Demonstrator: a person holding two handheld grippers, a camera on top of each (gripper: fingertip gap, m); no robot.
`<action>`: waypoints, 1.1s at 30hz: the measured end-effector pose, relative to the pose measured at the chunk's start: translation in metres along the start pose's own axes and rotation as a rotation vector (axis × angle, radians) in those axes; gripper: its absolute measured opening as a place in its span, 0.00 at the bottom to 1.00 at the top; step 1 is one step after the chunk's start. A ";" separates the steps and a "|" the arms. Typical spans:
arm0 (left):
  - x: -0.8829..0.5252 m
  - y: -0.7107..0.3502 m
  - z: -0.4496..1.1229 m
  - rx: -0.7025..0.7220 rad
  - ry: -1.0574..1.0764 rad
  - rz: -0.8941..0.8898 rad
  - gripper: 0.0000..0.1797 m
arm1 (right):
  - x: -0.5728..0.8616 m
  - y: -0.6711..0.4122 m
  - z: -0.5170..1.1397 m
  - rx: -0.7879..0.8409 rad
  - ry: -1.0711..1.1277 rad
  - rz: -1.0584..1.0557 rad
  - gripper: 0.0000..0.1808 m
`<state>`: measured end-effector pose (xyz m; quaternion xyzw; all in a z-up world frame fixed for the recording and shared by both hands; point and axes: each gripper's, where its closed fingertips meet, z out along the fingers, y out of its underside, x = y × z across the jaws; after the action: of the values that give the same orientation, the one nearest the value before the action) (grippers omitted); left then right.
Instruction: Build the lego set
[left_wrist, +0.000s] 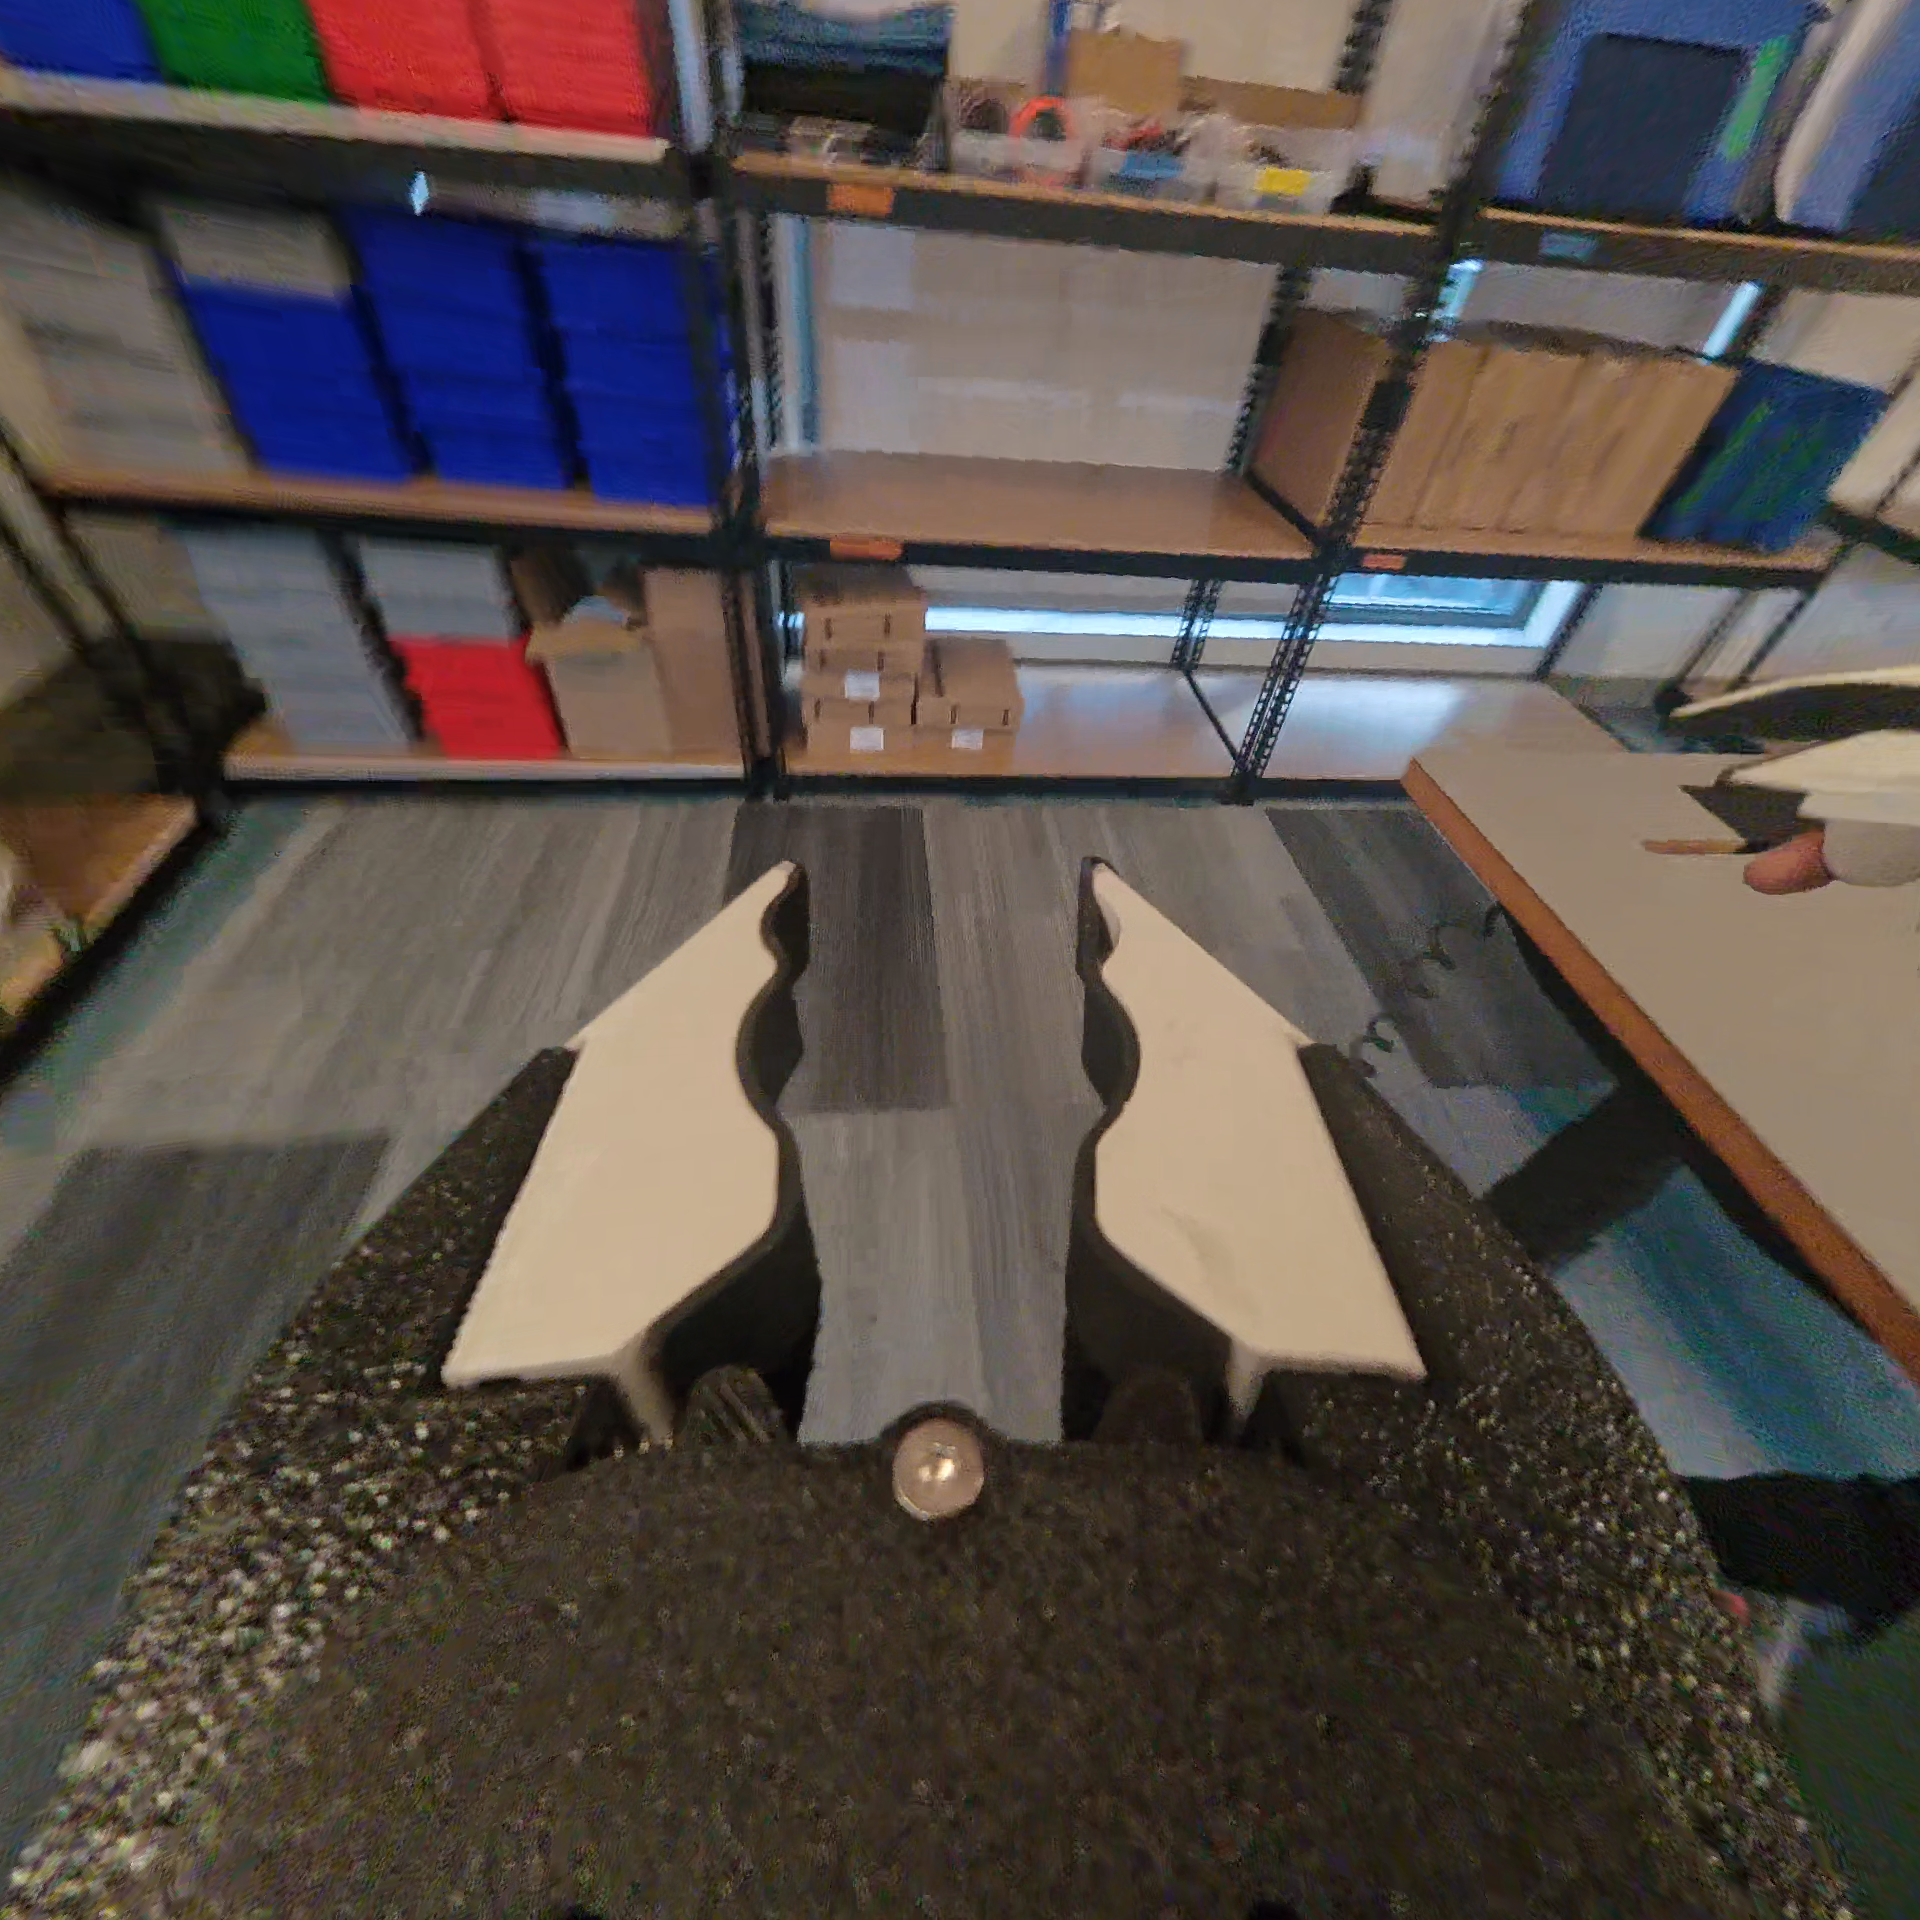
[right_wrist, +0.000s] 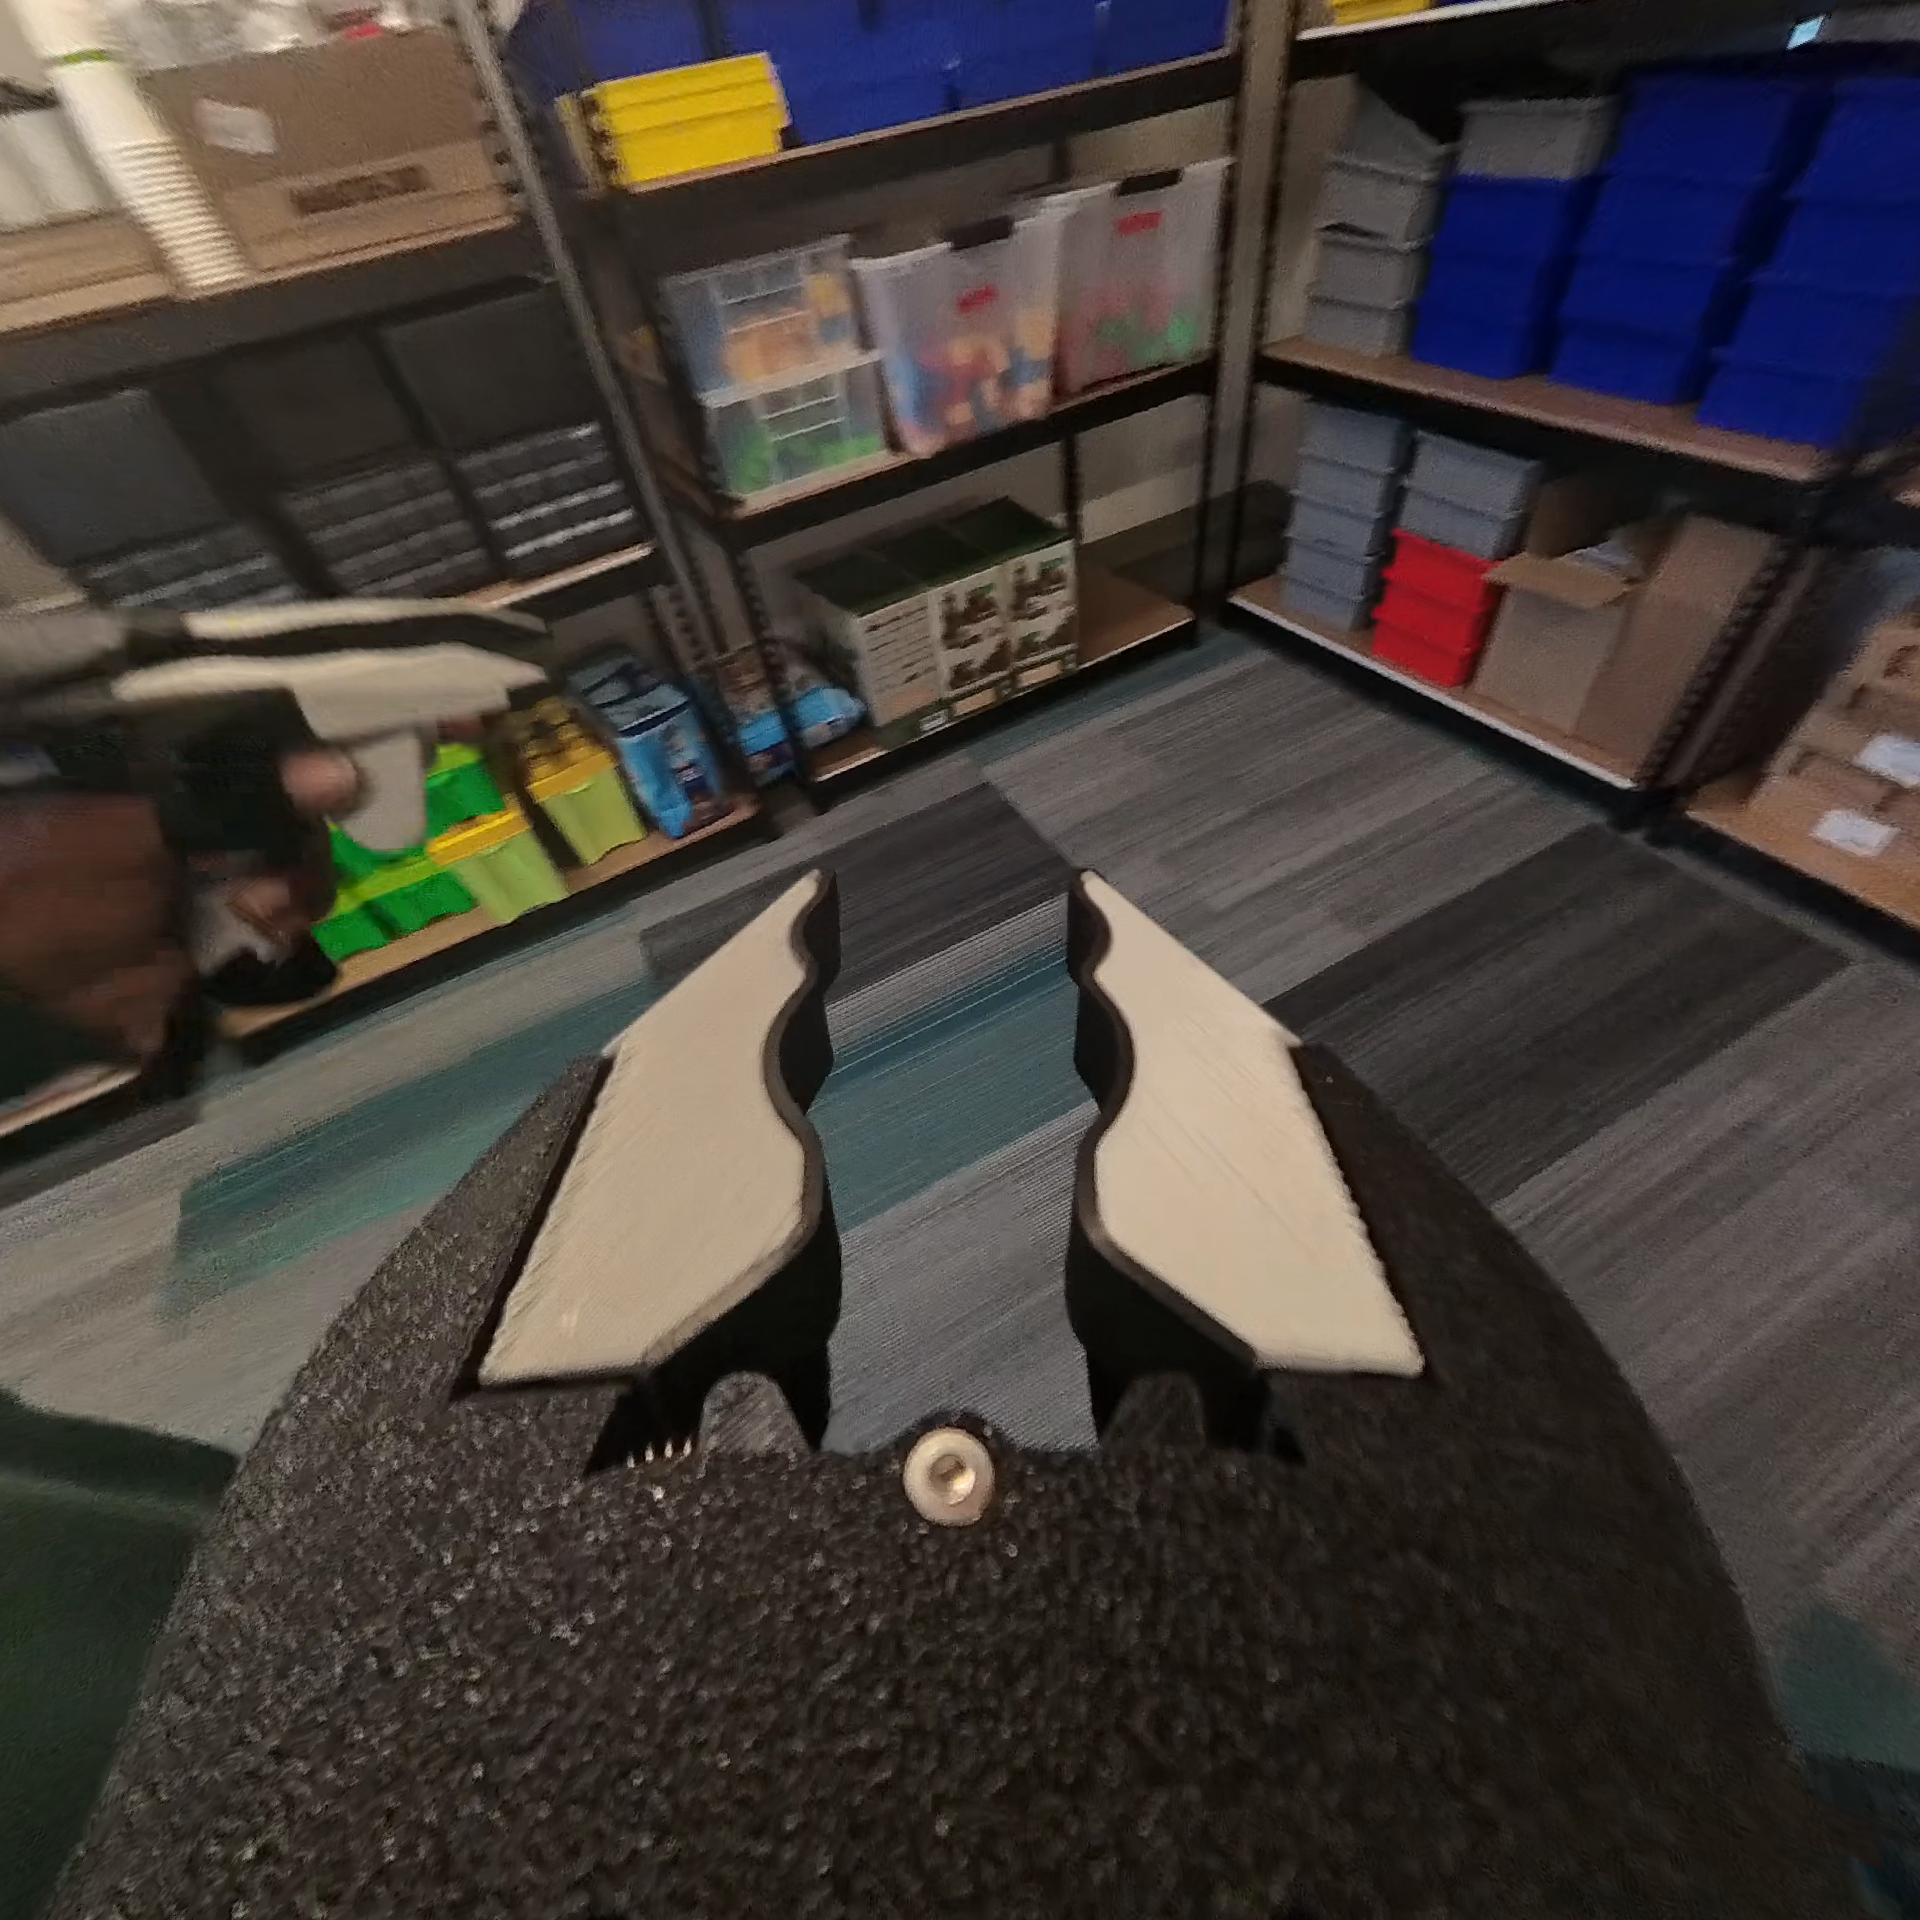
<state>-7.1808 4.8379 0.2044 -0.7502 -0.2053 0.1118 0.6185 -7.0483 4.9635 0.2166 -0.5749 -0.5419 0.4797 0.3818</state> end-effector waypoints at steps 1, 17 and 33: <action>-0.015 -0.029 0.026 0.018 0.031 0.060 0.29 | 0.020 -0.011 0.019 0.007 0.034 0.014 0.23; -0.344 -0.045 0.276 -0.093 -0.225 -0.179 0.26 | 0.207 -0.129 0.484 0.009 -0.217 0.128 0.13; -0.698 -0.154 0.579 0.006 -0.171 -0.099 0.26 | 0.279 -0.341 0.896 0.153 -0.267 -0.048 0.17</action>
<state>-8.0723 5.0601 0.1731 -0.7250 -0.2940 0.1452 0.6057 -8.0139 5.2085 0.2830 -0.4620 -0.5635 0.5824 0.3603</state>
